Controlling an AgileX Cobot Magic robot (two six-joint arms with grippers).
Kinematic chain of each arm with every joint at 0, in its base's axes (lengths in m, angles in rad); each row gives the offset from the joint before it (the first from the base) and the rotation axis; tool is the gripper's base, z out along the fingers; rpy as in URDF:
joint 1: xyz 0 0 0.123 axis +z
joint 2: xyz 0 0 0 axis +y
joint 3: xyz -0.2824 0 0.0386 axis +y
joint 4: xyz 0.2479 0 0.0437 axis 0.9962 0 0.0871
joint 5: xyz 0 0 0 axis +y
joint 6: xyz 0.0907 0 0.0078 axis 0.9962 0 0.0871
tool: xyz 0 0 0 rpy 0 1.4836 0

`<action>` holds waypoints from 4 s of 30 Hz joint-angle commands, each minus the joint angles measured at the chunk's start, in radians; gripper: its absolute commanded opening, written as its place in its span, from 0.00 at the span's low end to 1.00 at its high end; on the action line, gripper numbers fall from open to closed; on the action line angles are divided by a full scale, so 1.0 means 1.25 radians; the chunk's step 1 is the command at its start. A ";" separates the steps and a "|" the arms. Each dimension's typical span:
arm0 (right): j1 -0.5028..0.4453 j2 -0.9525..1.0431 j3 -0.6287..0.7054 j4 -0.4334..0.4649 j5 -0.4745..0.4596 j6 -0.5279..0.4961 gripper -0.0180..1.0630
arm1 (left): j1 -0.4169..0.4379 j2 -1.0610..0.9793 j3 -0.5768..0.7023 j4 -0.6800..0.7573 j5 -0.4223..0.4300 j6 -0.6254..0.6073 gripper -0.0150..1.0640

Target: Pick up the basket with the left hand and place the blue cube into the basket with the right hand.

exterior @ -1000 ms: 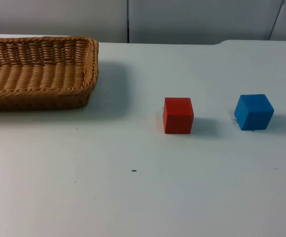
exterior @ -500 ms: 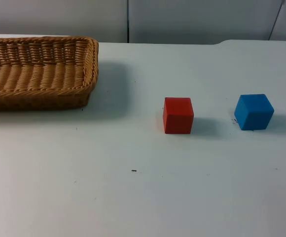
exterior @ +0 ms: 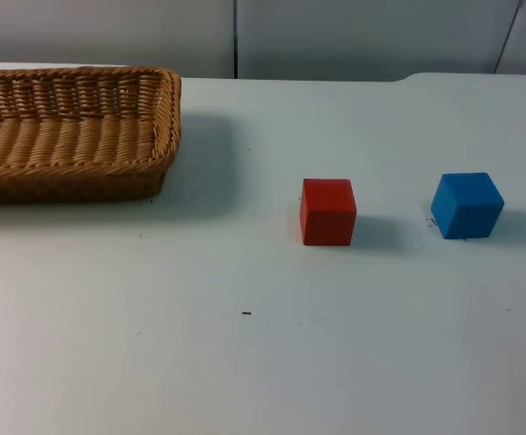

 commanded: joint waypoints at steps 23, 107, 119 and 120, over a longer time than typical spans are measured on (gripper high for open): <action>-0.006 0.003 -0.004 0.016 -0.029 -0.006 0.98 | -0.023 0.669 -0.203 -0.572 -0.016 0.138 0.98; 0.059 0.003 -0.004 0.049 -0.014 -0.050 0.98 | 0.036 0.412 -0.139 0.021 0.300 -0.037 0.01; 0.059 0.015 -0.098 0.068 -0.007 -0.110 0.98 | 0.079 0.469 -0.230 0.197 0.465 -0.013 0.01; 0.059 0.027 -0.121 0.066 -0.001 -0.112 0.98 | 0.079 0.483 -0.238 0.196 0.476 -0.004 0.01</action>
